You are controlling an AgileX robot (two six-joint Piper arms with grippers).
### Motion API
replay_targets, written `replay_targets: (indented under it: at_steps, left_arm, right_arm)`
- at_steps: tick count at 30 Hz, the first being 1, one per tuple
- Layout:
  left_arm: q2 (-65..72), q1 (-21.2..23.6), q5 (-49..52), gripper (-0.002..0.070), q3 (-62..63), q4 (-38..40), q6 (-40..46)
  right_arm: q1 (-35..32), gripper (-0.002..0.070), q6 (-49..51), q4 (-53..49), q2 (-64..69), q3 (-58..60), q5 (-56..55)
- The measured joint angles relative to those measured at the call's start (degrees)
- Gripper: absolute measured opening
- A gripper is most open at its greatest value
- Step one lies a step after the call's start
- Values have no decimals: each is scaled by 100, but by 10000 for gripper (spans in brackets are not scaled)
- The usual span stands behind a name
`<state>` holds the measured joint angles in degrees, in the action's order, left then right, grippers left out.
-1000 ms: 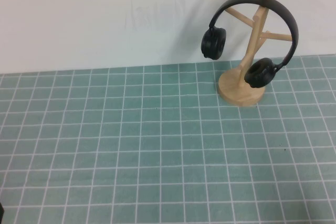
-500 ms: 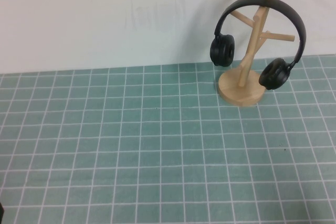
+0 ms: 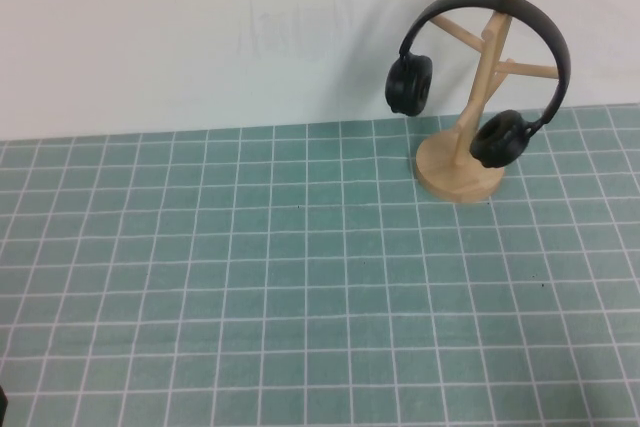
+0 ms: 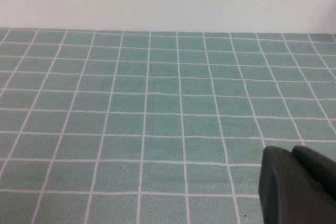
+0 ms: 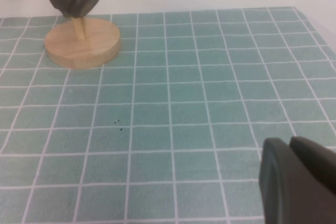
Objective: Take out the headphones from the headphone stand
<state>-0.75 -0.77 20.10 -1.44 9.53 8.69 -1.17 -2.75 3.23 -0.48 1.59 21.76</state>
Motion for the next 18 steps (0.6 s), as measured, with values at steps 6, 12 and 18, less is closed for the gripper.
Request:
replay_targets:
  at_steps: [6, 12, 18]
  left_arm:
    - [0, 0, 0, -4, 0, 0, 0]
    - [0, 0, 0, -4, 0, 0, 0]
    - [0, 0, 0, -4, 0, 0, 0]
  right_arm:
    - [0, -9, 0, 286, 0, 0, -89]
    - [0, -9, 0, 1780, 0, 0, -430]
    - [0, -9, 0, 3632, 0, 13, -1204]
